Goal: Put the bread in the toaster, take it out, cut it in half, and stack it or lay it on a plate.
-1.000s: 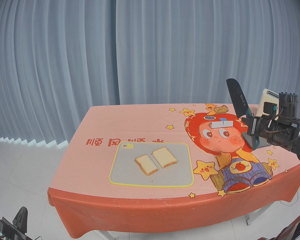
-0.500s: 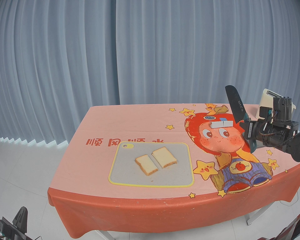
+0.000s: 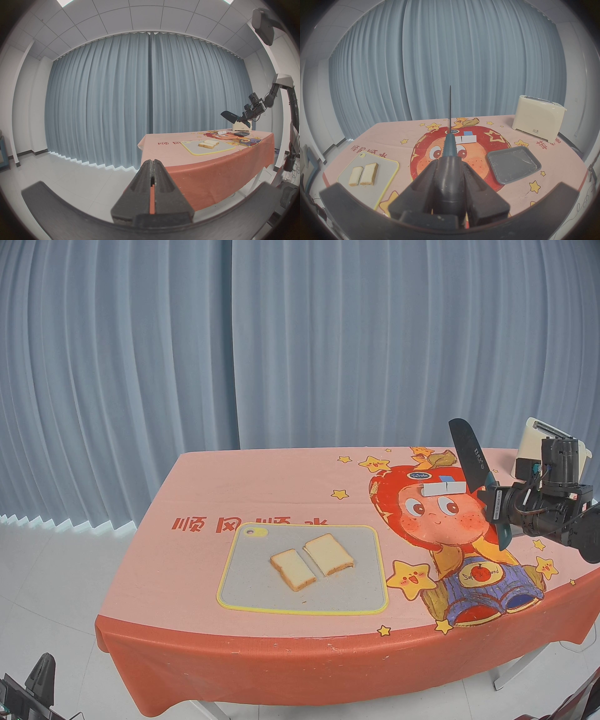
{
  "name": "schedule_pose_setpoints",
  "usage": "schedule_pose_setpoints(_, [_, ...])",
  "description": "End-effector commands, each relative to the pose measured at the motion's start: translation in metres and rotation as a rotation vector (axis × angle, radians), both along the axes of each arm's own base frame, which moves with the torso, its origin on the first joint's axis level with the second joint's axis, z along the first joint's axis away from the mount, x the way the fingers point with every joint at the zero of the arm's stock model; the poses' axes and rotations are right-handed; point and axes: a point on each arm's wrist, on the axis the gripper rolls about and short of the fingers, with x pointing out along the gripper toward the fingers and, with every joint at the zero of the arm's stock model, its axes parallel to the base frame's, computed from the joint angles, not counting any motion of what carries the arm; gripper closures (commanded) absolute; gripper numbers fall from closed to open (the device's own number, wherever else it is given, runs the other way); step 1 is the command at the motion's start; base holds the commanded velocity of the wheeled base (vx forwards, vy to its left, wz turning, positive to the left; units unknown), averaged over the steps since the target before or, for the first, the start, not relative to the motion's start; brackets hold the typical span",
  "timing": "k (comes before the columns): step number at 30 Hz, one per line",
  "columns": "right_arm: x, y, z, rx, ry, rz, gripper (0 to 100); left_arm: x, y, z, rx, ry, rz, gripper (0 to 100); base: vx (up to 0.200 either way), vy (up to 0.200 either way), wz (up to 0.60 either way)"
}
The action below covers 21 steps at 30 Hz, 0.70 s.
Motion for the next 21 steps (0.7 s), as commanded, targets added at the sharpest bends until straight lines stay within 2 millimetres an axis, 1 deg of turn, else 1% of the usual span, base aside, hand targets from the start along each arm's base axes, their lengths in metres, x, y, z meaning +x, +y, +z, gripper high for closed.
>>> schedule_pose_setpoints(1, [0.002,0.000,-0.004,-0.003,0.013,-0.003,100,0.000,0.000,-0.005,0.000,0.001,0.001,100,0.000,0.000,0.00])
schedule_pose_setpoints(6, [0.009,-0.009,-0.008,-0.016,0.029,-0.030,100,0.000,0.000,-0.005,0.000,0.001,0.001,100,0.000,0.000,0.00])
schedule_pose_setpoints(8, [0.017,-0.016,-0.014,-0.023,0.045,-0.056,100,0.000,0.000,-0.005,0.000,0.001,0.001,100,0.000,0.000,0.00])
schedule_pose_setpoints(10, [0.020,-0.019,-0.016,-0.023,0.049,-0.065,100,0.000,0.000,-0.005,0.000,0.001,0.001,100,0.000,0.000,0.00])
schedule_pose_setpoints(17, [0.028,-0.021,-0.027,-0.015,0.094,-0.051,100,0.000,0.000,-0.005,0.000,0.001,0.001,100,0.000,0.000,0.00])
schedule_pose_setpoints(21, [0.029,-0.024,-0.026,-0.012,0.112,-0.049,100,0.000,0.000,-0.005,0.000,0.001,0.001,100,0.000,0.000,0.00])
